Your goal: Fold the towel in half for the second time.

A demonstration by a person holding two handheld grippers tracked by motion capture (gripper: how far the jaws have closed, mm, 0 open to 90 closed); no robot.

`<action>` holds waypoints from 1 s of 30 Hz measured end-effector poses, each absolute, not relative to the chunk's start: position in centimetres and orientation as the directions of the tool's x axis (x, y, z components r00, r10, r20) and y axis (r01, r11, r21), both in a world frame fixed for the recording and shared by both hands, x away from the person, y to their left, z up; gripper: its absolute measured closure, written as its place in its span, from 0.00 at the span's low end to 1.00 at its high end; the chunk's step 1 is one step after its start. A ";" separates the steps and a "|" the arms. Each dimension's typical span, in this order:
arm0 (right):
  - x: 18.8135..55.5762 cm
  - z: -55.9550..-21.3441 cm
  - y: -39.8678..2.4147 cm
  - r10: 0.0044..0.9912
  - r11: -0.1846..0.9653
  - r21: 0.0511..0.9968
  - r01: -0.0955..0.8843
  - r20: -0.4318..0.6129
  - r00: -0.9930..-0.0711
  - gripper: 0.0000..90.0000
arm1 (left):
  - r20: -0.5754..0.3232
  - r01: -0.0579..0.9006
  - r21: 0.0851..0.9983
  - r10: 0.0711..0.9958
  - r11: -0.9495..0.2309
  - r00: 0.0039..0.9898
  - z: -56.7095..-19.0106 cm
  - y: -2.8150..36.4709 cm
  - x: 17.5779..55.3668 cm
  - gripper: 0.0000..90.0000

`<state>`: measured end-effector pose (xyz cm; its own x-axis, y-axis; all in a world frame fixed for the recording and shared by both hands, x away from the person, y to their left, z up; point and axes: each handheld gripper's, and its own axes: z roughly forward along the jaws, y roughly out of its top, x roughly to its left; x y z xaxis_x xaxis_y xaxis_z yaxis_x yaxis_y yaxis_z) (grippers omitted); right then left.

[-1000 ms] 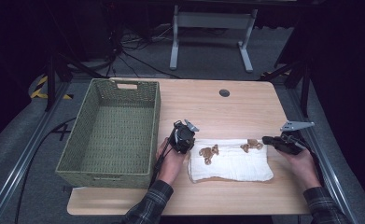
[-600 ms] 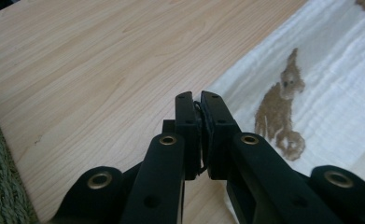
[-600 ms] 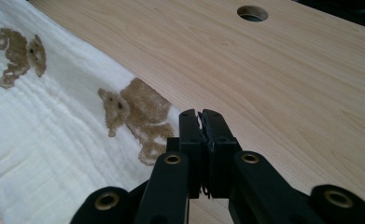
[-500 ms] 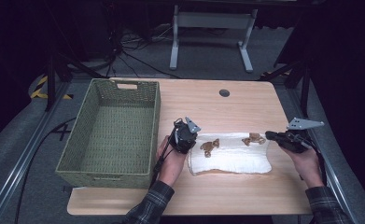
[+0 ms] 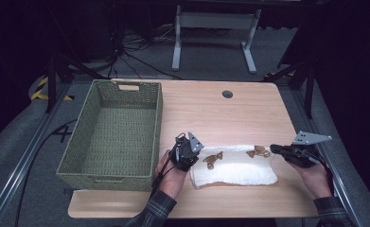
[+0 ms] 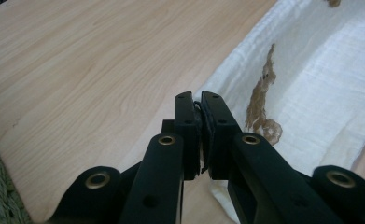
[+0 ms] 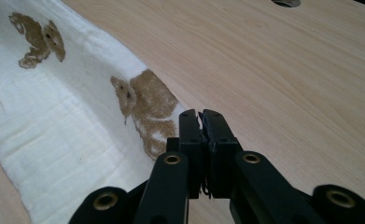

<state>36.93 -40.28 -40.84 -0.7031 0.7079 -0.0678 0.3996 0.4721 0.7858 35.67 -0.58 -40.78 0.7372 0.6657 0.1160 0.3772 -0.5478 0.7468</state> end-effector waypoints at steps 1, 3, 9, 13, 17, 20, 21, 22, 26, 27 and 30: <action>36.6 -40.9 -40.3 0.707 0.475 0.784 0.400 -0.069 -0.704 0.97 | 0.115 0.380 0.743 0.664 -0.551 0.739 -40.7 -0.6 35.4 0.95; 36.0 -40.9 -40.2 0.703 0.475 0.785 0.398 -0.066 -0.708 0.97 | 0.122 0.368 0.750 0.661 -0.550 0.740 -40.7 -0.5 35.0 0.95; 36.6 -40.0 -40.5 0.716 0.467 0.800 0.377 -0.091 -0.693 0.97 | 0.124 0.358 0.777 0.684 -0.518 0.719 -39.5 -0.5 36.1 0.95; 36.5 -39.2 -40.7 0.721 0.447 0.820 0.358 -0.094 -0.687 0.97 | 0.132 0.350 0.782 0.685 -0.515 0.716 -39.2 -0.3 36.0 0.95; 35.7 -39.8 -40.8 0.709 0.449 0.818 0.359 -0.082 -0.700 0.97 | 0.118 0.344 0.781 0.664 -0.522 0.738 -40.1 -0.1 35.0 0.95; 34.9 -40.4 -40.6 0.698 0.455 0.810 0.371 -0.066 -0.713 0.97 | 0.124 0.344 0.768 0.652 -0.540 0.748 -40.7 0.0 34.2 0.95; 34.6 -40.5 -40.6 0.690 0.466 0.803 0.372 -0.066 -0.721 0.97 | 0.117 0.348 0.768 0.652 -0.538 0.749 -40.9 0.1 33.9 0.95; 34.3 -40.7 -40.5 0.688 0.468 0.802 0.372 -0.066 -0.722 0.97 | 0.116 0.349 0.766 0.650 -0.540 0.751 -41.0 0.1 33.7 0.95; 33.5 -41.1 -40.5 0.681 0.474 0.796 0.378 -0.058 -0.730 0.97 | 0.111 0.349 0.757 0.635 -0.553 0.765 -41.2 0.3 33.0 0.95; 33.3 -41.2 -40.5 0.677 0.479 0.791 0.381 -0.057 -0.733 0.97 | 0.104 0.349 0.761 0.633 -0.547 0.767 -41.3 0.3 32.8 0.95; 32.9 -41.4 -40.7 0.674 0.485 0.785 0.386 -0.054 -0.736 0.97 | 0.097 0.347 0.760 0.624 -0.549 0.776 -41.4 0.5 32.3 0.95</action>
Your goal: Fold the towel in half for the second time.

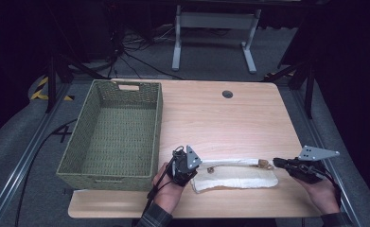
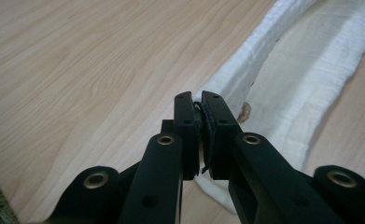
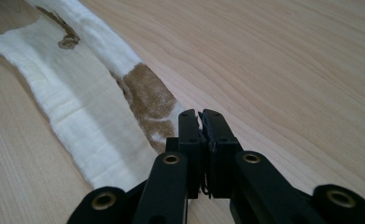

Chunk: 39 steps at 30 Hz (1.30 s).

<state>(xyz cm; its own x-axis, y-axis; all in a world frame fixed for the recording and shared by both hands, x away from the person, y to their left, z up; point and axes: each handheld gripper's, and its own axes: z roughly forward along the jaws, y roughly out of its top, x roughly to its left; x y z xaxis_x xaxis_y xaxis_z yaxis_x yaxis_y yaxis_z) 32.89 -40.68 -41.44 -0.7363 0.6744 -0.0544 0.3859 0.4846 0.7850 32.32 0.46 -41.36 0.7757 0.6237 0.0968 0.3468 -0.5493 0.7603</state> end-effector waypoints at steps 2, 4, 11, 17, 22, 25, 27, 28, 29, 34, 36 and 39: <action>32.7 -41.5 -40.8 0.676 0.481 0.785 0.390 -0.049 -0.735 0.96 | 0.082 0.354 0.761 0.621 -0.544 0.779 -41.4 0.5 32.0 0.95; 32.4 -41.6 -40.8 0.675 0.477 0.785 0.394 -0.040 -0.736 0.96 | 0.072 0.361 0.754 0.616 -0.548 0.784 -41.5 0.7 31.7 0.95; 31.6 -42.1 -40.9 0.667 0.486 0.773 0.409 -0.025 -0.745 0.96 | 0.034 0.385 0.735 0.598 -0.558 0.801 -42.4 0.9 30.8 0.94; 31.3 -42.7 -41.1 0.667 0.490 0.756 0.434 -0.005 -0.745 0.95 | -0.003 0.414 0.697 0.575 -0.585 0.818 -43.4 0.5 30.3 0.91; 30.9 -42.5 -41.5 0.675 0.465 0.770 0.436 0.011 -0.738 0.85 | -0.023 0.410 0.708 0.562 -0.575 0.827 -43.1 0.5 30.2 0.79; 30.8 -42.0 -41.5 0.677 0.443 0.790 0.424 0.015 -0.736 0.84 | -0.018 0.391 0.729 0.555 -0.562 0.831 -42.2 0.5 30.4 0.78; 31.0 -41.7 -41.2 0.674 0.437 0.799 0.414 0.013 -0.738 0.83 | -0.019 0.387 0.731 0.550 -0.562 0.835 -41.6 0.3 30.8 0.82; 31.1 -41.6 -41.1 0.672 0.439 0.798 0.414 0.014 -0.741 0.83 | -0.027 0.391 0.731 0.549 -0.559 0.836 -41.4 0.1 31.0 0.86; 31.2 -41.6 -40.9 0.670 0.441 0.798 0.410 0.011 -0.742 0.83 | -0.033 0.393 0.730 0.546 -0.559 0.837 -41.3 0.0 31.1 0.89; 31.4 -41.8 -40.1 0.652 0.446 0.788 0.424 0.039 -0.757 0.91 | -0.054 0.399 0.710 0.520 -0.580 0.852 -41.4 -1.1 32.1 0.98; 31.4 -42.2 -39.8 0.637 0.465 0.772 0.433 0.048 -0.770 0.93 | -0.093 0.418 0.696 0.504 -0.584 0.859 -41.9 -1.6 32.5 0.99; 31.4 -42.9 -39.4 0.622 0.476 0.754 0.453 0.076 -0.779 0.95 | -0.113 0.428 0.679 0.490 -0.597 0.864 -42.8 -2.0 32.6 0.99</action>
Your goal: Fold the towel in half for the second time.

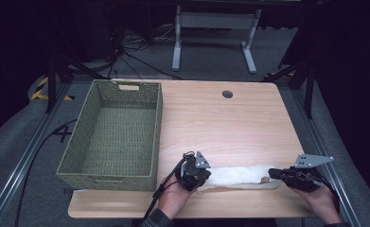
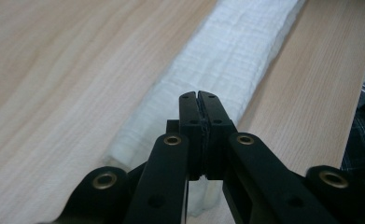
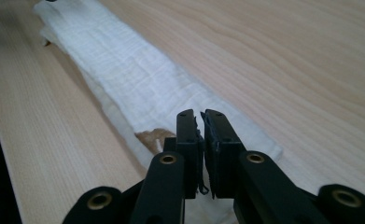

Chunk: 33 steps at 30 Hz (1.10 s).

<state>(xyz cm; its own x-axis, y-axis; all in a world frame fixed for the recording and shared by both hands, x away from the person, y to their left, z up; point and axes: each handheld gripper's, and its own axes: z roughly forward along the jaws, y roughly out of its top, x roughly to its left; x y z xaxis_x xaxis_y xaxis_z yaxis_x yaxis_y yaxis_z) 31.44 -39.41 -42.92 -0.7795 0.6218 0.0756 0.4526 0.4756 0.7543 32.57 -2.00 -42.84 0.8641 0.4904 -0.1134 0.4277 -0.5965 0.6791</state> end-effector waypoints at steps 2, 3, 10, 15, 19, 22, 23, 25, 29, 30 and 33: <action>31.5 -43.4 -39.1 0.611 0.494 0.741 0.455 0.077 -0.788 0.96 | -0.133 0.451 0.655 0.495 -0.606 0.858 -43.5 -2.2 32.5 0.99; 31.5 -43.6 -38.9 0.606 0.507 0.729 0.459 0.077 -0.792 0.97 | -0.130 0.445 0.650 0.487 -0.616 0.863 -43.9 -2.3 32.7 0.99; 31.7 -45.0 -37.9 0.576 0.587 0.660 0.469 0.067 -0.815 0.99 | -0.096 0.444 0.594 0.489 -0.671 0.867 -45.1 -2.4 32.8 0.99; 32.6 -45.0 -37.9 0.591 0.588 0.658 0.470 0.048 -0.805 1.00 | -0.009 0.421 0.594 0.518 -0.685 0.855 -45.1 -2.5 33.3 0.99; 33.7 -44.9 -37.6 0.598 0.594 0.657 0.465 0.025 -0.801 1.00 | 0.009 0.425 0.597 0.535 -0.681 0.845 -45.1 -2.7 34.2 0.99; 34.7 -44.9 -37.7 0.606 0.587 0.661 0.468 0.024 -0.795 1.00 | 0.019 0.424 0.602 0.543 -0.676 0.840 -45.2 -2.9 34.6 0.99; 35.0 -44.9 -37.7 0.609 0.585 0.661 0.469 0.024 -0.793 1.00 | 0.020 0.424 0.602 0.544 -0.677 0.839 -45.2 -2.9 34.8 0.99; 35.6 -44.9 -37.7 0.611 0.583 0.663 0.469 0.023 -0.791 1.00 | 0.010 0.432 0.601 0.547 -0.672 0.837 -45.1 -2.9 35.1 0.99; 35.7 -44.8 -37.6 0.620 0.569 0.668 0.479 0.034 -0.784 0.99 | -0.007 0.443 0.606 0.552 -0.661 0.834 -44.9 -2.8 35.3 0.99; 35.7 -44.6 -37.6 0.619 0.568 0.672 0.475 0.031 -0.785 0.99 | -0.007 0.440 0.605 0.549 -0.663 0.836 -44.6 -2.8 35.3 0.99; 35.3 -44.1 -37.3 0.611 0.543 0.699 0.466 0.052 -0.790 0.99 | -0.004 0.428 0.623 0.544 -0.655 0.839 -44.0 -3.1 35.7 0.99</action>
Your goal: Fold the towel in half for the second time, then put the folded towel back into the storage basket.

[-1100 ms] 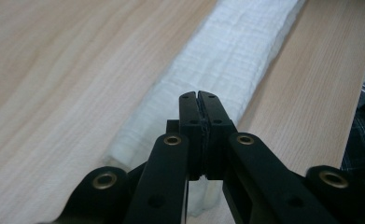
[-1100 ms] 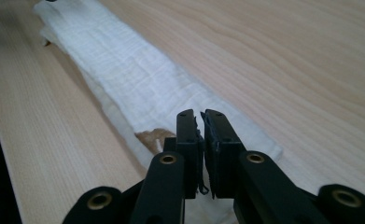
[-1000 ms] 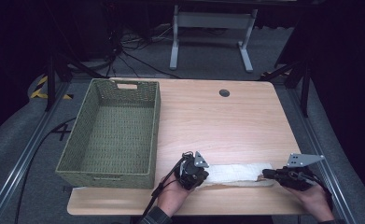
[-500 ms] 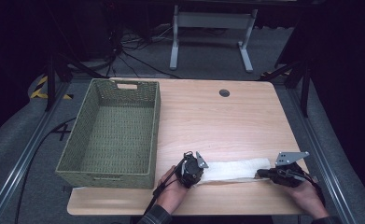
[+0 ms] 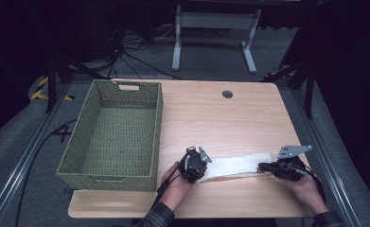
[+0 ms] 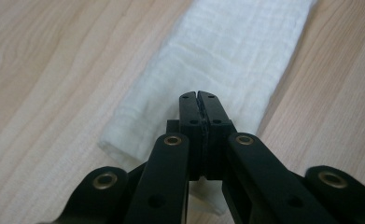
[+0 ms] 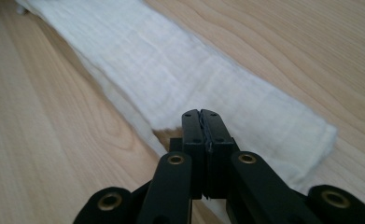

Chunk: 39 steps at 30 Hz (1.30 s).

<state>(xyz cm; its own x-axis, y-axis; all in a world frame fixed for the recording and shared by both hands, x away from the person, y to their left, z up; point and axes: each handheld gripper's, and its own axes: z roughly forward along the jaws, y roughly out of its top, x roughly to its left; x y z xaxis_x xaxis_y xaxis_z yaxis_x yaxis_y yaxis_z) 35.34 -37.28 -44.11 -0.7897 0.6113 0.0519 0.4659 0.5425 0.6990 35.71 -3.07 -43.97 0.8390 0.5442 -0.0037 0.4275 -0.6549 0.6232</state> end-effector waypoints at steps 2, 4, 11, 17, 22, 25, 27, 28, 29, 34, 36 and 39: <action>35.1 -43.9 -36.6 0.593 0.543 0.709 0.451 0.056 -0.803 0.99 | -0.001 0.415 0.635 0.536 -0.652 0.844 -43.5 -3.4 36.2 0.99; 35.0 -43.9 -35.9 0.576 0.550 0.710 0.440 0.059 -0.815 0.99 | -0.012 0.410 0.640 0.526 -0.649 0.851 -43.0 -3.8 36.9 0.99; 34.8 -44.1 -33.2 0.521 0.581 0.702 0.412 0.069 -0.851 0.99 | -0.030 0.405 0.650 0.511 -0.643 0.859 -42.8 -5.3 39.5 0.99; 34.8 -44.8 -32.2 0.503 0.609 0.674 0.418 0.079 -0.861 1.00 | -0.058 0.429 0.612 0.503 -0.665 0.862 -44.4 -6.4 41.4 0.99; 34.9 -45.3 -32.0 0.502 0.625 0.653 0.428 0.084 -0.861 1.00 | -0.058 0.430 0.592 0.495 -0.682 0.867 -44.9 -6.7 41.3 0.99; 35.0 -45.3 -32.1 0.507 0.622 0.653 0.432 0.085 -0.858 1.00 | -0.060 0.423 0.580 0.481 -0.696 0.875 -44.9 -6.6 41.1 0.99; 35.2 -45.3 -32.2 0.514 0.617 0.654 0.439 0.088 -0.853 1.00 | -0.061 0.423 0.577 0.479 -0.699 0.875 -44.9 -6.4 40.8 0.99; 35.3 -45.3 -32.3 0.517 0.615 0.654 0.440 0.086 -0.851 1.00 | -0.059 0.421 0.577 0.478 -0.700 0.876 -44.9 -6.4 40.5 0.99; 35.5 -45.3 -32.3 0.521 0.612 0.653 0.446 0.090 -0.849 1.00 | -0.058 0.420 0.572 0.476 -0.705 0.878 -44.9 -6.3 40.2 0.99; 36.3 -45.3 -32.4 0.540 0.606 0.653 0.455 0.082 -0.838 1.00 | -0.062 0.414 0.563 0.462 -0.716 0.885 -44.8 -5.8 39.0 0.99; 36.7 -45.3 -32.5 0.542 0.594 0.660 0.460 0.094 -0.835 1.00 | -0.062 0.406 0.557 0.452 -0.725 0.890 -44.8 -5.6 38.5 0.99; 37.1 -45.4 -32.6 0.544 0.580 0.667 0.467 0.108 -0.832 1.00 | -0.069 0.400 0.553 0.439 -0.731 0.896 -44.7 -5.5 37.7 0.99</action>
<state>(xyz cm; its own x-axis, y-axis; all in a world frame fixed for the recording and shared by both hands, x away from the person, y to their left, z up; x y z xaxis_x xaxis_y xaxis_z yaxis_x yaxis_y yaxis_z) 37.14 -32.58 -45.43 -0.8319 0.5442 0.1083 0.4666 0.5805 0.6674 37.75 -5.46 -44.72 0.8959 0.4388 -0.0692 0.4004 -0.7305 0.5532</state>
